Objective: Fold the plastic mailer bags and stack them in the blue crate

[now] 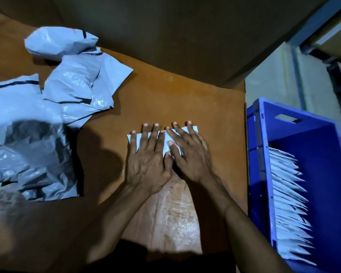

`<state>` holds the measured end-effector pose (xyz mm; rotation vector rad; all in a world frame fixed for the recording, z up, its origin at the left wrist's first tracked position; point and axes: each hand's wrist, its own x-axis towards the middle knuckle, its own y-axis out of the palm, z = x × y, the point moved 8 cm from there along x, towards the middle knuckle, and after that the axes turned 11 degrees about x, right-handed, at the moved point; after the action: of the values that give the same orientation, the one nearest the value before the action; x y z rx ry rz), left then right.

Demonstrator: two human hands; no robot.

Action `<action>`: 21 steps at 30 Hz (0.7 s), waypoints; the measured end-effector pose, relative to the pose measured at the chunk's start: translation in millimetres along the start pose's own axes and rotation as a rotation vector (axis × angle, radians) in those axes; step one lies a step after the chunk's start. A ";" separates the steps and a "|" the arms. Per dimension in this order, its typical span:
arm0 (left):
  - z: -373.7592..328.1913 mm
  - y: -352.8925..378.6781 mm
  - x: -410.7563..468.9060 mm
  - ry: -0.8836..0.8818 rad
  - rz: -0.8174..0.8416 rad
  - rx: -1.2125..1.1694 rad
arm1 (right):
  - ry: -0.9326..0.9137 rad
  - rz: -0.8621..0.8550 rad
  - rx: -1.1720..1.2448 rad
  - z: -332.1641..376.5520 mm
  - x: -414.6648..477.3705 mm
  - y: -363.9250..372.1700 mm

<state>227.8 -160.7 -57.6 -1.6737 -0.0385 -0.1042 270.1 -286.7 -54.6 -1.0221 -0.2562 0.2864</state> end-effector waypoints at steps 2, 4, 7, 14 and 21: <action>2.4 0.7 -1.2 0.001 0.014 0.001 | 0.006 0.101 0.054 -0.6 3.4 -1.1; 5.6 1.5 -1.1 -0.007 0.032 -0.011 | 0.071 0.228 0.244 -7.0 8.1 -4.8; 19.2 -3.9 5.4 -0.020 0.087 -0.048 | 0.101 0.300 0.291 -18.6 18.7 -21.5; 50.2 -32.7 43.6 -0.069 0.407 -0.098 | 0.085 0.452 -0.072 -11.5 48.0 -39.9; 56.5 -114.6 31.3 -0.049 -0.218 -0.193 | -0.131 0.013 0.219 28.3 39.6 -123.3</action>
<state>251.5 -93.5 53.0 -1.8611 -0.2544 -0.2376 311.5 -310.7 69.1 -0.7901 -0.3296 0.3856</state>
